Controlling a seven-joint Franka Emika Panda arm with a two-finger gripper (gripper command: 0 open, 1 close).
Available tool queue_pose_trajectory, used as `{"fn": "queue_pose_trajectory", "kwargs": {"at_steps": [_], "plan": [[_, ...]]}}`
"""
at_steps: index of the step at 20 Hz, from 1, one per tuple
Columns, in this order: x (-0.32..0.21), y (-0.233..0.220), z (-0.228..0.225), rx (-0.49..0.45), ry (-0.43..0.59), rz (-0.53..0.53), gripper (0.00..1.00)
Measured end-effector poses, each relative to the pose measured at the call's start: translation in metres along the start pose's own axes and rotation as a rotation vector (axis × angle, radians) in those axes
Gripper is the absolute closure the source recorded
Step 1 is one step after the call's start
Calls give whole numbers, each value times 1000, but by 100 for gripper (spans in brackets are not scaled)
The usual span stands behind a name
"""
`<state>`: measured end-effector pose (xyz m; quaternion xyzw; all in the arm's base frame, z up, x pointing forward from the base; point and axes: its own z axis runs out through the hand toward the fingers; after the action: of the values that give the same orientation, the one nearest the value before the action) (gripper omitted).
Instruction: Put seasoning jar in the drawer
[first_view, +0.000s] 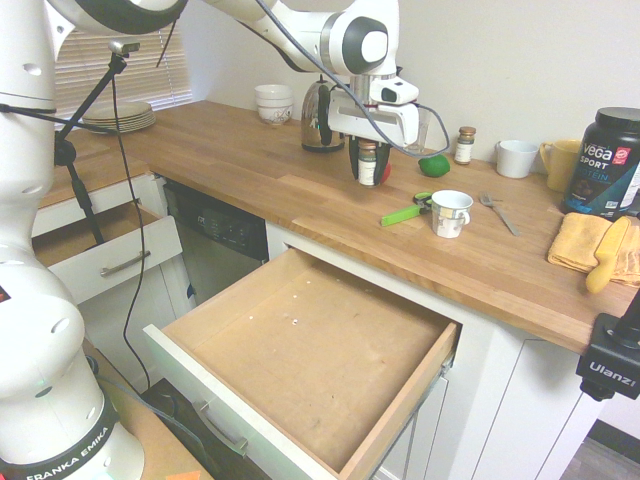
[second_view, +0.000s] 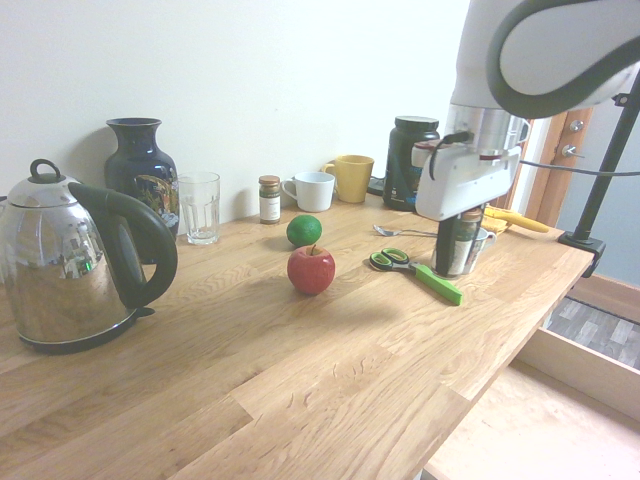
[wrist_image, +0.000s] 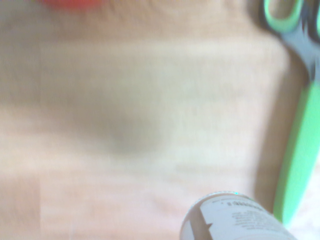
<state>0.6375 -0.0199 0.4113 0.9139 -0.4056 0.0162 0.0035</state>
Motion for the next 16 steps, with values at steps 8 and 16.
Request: {"fn": "queue_pose_trajectory", "kwargs": {"at_steps": [8, 16], "plan": [[-61, 68, 24, 9, -6, 22, 100], [-138, 165, 50, 5, -24, 49, 100]]}}
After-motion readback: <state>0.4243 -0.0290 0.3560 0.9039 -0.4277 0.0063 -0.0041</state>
